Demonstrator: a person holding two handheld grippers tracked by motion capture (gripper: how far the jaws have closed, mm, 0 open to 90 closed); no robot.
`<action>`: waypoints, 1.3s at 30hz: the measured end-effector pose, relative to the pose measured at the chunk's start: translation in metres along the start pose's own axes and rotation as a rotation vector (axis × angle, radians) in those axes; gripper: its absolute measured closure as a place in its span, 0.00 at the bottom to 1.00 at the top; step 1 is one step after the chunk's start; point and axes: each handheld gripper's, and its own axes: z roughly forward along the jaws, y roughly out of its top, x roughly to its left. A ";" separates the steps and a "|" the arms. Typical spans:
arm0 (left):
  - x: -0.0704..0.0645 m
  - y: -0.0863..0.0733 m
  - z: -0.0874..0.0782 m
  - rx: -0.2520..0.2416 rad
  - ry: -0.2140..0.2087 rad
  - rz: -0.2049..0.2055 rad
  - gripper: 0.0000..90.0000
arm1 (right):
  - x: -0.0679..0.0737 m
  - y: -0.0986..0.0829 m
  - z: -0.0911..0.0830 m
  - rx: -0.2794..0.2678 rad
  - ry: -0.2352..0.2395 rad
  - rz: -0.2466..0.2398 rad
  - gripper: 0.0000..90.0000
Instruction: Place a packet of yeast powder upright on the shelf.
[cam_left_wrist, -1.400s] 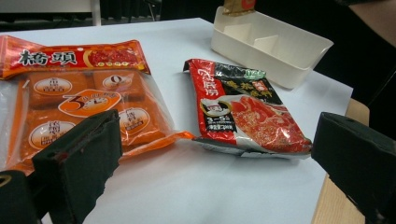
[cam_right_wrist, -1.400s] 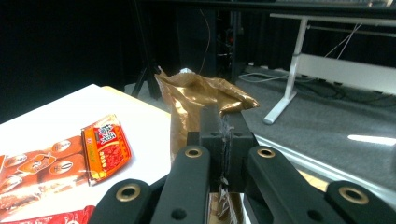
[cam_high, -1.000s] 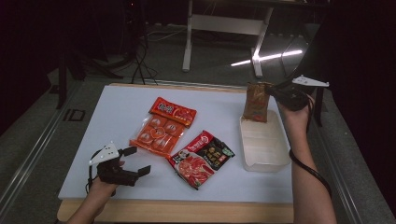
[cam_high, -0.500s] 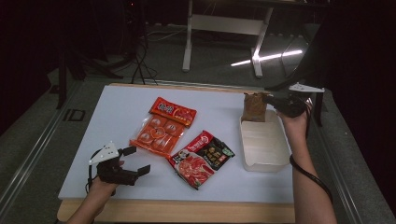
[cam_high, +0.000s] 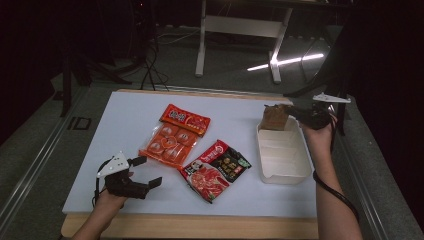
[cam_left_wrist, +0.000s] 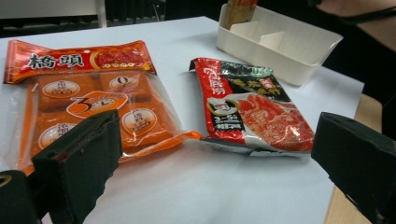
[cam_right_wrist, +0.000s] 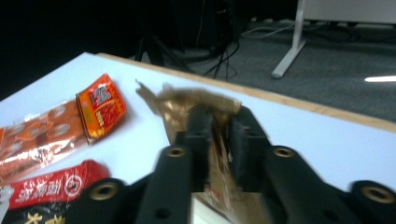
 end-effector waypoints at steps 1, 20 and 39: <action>0.000 0.000 0.000 0.001 0.001 0.003 0.03 | 0.001 0.001 -0.002 -0.011 -0.006 0.002 0.81; -0.005 0.004 0.000 0.040 -0.003 -0.027 0.05 | 0.055 0.025 -0.049 -0.108 -0.096 -0.054 0.32; -0.011 0.014 0.009 0.076 -0.057 -0.020 0.12 | 0.143 -0.022 -0.078 -0.177 0.101 -0.102 0.16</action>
